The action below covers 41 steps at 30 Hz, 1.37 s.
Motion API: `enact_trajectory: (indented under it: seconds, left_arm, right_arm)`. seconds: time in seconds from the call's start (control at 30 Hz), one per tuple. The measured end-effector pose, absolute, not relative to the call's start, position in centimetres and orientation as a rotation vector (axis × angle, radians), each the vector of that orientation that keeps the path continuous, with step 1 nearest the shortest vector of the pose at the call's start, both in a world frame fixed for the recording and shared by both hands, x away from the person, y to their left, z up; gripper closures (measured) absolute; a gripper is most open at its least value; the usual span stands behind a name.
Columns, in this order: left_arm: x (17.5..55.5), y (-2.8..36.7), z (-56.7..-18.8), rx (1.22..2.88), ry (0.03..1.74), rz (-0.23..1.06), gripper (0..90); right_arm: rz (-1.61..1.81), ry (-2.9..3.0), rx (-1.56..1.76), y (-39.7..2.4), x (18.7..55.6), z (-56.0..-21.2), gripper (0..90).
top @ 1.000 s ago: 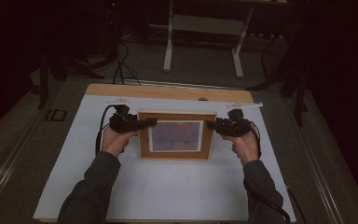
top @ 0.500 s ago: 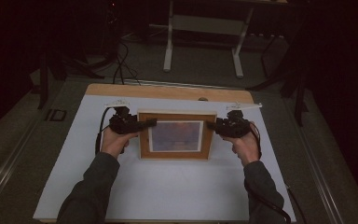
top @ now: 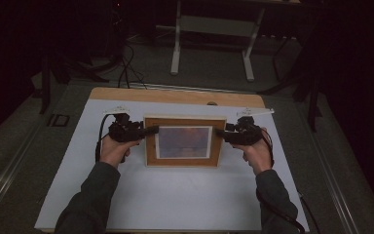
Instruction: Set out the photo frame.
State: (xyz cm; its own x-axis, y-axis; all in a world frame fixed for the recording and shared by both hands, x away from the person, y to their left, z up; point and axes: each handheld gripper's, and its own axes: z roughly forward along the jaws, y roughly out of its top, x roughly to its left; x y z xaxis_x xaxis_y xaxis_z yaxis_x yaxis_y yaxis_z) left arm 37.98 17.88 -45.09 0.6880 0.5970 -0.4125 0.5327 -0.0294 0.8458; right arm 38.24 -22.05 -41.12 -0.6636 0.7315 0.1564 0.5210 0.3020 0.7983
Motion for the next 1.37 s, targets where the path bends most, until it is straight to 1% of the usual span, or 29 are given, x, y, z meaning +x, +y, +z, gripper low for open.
enact_trajectory:
  seconds: [0.37,0.57,0.83,1.17,1.37]
  left_arm:
    - [36.7,19.5,-44.4,1.708,0.977,0.164,49.1]
    - [36.0,20.4,-44.2,1.694,1.011,0.191,48.7]
    - [35.0,21.3,-44.6,1.718,1.055,0.241,48.8]
    - [33.4,21.7,-45.0,1.782,1.115,0.419,48.2]
    - [32.4,22.0,-46.0,1.799,1.157,0.486,46.7]
  right_arm:
    - [1.297,2.335,1.149,-23.1,37.6,-41.2,47.8]
    - [1.298,2.334,1.153,-24.0,37.3,-41.2,47.7]
    - [1.289,2.323,1.175,-25.1,37.0,-41.6,47.7]
    - [1.284,2.314,1.209,-26.2,36.7,-42.9,48.0]
    - [1.265,2.307,1.245,-26.9,36.4,-43.9,48.2]
